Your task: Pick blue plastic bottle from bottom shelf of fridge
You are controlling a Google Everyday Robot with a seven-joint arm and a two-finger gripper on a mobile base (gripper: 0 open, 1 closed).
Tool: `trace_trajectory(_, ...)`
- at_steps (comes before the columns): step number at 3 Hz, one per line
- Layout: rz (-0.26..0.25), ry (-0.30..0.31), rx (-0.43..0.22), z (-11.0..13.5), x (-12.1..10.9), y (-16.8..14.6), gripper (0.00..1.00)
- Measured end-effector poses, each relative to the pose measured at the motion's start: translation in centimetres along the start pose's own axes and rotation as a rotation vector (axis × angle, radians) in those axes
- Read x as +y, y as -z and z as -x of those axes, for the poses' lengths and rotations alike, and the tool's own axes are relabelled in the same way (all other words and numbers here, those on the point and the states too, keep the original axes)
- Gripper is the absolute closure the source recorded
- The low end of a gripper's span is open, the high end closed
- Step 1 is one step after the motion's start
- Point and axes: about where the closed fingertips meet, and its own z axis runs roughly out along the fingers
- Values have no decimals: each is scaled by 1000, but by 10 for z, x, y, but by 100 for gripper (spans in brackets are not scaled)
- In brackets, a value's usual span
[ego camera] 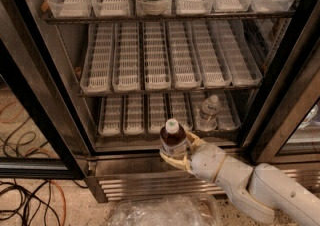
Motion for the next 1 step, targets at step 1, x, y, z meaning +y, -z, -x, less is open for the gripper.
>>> trace_trajectory(1,0,0,0,0,0,0,100)
